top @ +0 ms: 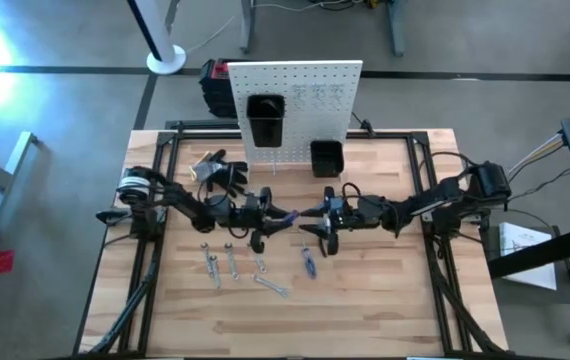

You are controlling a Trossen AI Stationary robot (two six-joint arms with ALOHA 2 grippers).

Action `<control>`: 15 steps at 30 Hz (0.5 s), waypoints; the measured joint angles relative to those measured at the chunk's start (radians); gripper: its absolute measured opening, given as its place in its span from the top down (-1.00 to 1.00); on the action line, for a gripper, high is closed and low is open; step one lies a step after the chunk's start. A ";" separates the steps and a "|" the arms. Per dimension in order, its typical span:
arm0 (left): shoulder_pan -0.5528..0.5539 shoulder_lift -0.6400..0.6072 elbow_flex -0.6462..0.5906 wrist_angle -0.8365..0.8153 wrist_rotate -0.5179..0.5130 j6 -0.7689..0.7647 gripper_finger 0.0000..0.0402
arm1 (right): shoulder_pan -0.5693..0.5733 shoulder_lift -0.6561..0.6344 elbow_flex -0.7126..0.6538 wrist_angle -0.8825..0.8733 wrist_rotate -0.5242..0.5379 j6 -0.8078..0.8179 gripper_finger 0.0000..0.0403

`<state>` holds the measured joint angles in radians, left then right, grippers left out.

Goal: Hang tools onto peg board
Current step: Hang the blue screwdriver on the peg board

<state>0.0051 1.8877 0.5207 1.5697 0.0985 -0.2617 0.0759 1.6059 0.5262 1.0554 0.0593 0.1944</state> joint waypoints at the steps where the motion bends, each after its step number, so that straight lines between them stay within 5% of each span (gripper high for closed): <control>1: 0.000 0.006 0.013 -0.002 0.001 0.001 0.51 | 0.000 0.002 0.002 0.020 0.003 -0.009 0.09; 9: -0.002 0.011 0.025 0.002 0.006 0.017 0.51 | 0.002 0.033 0.044 0.094 -0.008 -0.005 -0.17; 15: -0.002 0.002 0.046 0.000 0.006 0.035 0.51 | 0.002 0.074 0.076 0.108 -0.008 0.011 -0.12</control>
<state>0.0029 1.8900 0.5669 1.5697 0.1047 -0.2267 0.0780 1.6799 0.6018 1.1637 0.0514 0.2059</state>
